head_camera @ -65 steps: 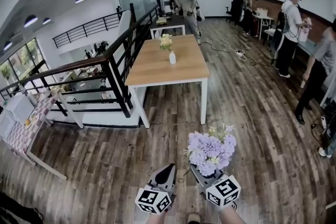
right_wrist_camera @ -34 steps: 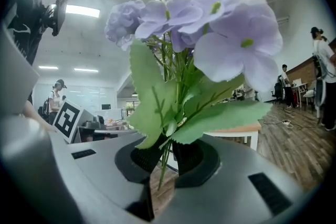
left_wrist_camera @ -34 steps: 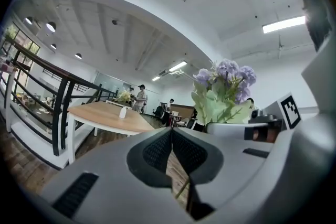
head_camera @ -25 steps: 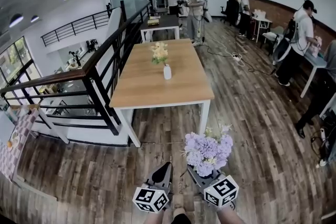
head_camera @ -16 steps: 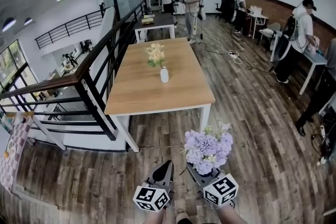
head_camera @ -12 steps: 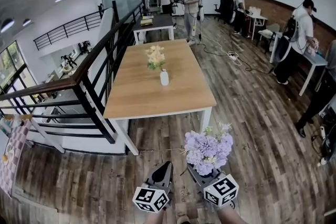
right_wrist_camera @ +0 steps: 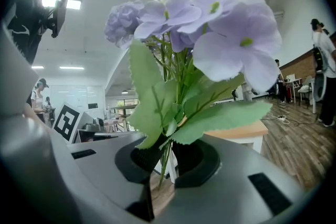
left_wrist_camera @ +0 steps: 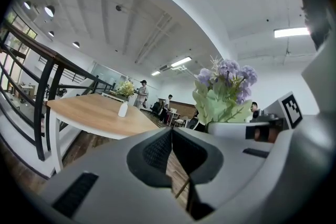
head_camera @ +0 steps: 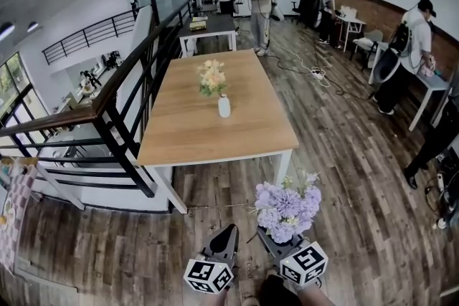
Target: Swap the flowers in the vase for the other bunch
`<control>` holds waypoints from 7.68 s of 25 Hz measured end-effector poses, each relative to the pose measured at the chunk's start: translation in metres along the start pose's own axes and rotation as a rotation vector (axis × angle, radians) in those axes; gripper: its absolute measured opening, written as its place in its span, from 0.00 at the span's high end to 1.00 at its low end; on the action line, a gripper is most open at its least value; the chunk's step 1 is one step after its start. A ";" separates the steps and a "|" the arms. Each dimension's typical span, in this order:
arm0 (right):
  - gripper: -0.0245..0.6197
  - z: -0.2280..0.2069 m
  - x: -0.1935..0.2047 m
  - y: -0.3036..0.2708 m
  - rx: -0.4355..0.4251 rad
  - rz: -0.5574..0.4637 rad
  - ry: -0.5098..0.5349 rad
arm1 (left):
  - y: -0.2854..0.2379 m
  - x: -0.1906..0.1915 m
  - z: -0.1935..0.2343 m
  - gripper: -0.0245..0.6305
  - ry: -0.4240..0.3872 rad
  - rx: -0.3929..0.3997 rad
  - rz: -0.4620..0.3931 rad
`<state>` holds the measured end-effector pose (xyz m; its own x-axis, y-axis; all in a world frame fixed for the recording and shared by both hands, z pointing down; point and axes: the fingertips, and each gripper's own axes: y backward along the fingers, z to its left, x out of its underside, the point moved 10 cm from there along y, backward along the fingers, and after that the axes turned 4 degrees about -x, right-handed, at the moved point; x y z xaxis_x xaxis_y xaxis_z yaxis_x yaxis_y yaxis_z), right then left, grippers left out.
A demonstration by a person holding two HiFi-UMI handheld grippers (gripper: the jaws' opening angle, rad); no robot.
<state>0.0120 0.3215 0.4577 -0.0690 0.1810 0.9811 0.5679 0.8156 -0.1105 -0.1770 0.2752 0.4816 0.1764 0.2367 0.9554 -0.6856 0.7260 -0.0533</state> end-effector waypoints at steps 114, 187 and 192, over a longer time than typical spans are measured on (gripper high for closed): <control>0.87 -0.425 -0.052 -0.389 -0.086 -0.042 0.052 | -0.534 -0.077 0.307 0.74 -0.083 -0.318 -0.202; 0.87 -0.371 -0.156 -0.418 -0.148 -0.081 0.100 | -0.430 -0.175 0.281 0.91 -0.127 -0.433 -0.268; 0.87 -0.369 -0.157 -0.421 -0.130 -0.092 0.102 | -0.428 -0.171 0.280 0.91 -0.129 -0.433 -0.266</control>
<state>0.0863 -0.2530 0.4092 -0.0453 0.0470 0.9979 0.6644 0.7473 -0.0050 -0.1116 -0.2572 0.4227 0.1976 -0.0537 0.9788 -0.2696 0.9570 0.1070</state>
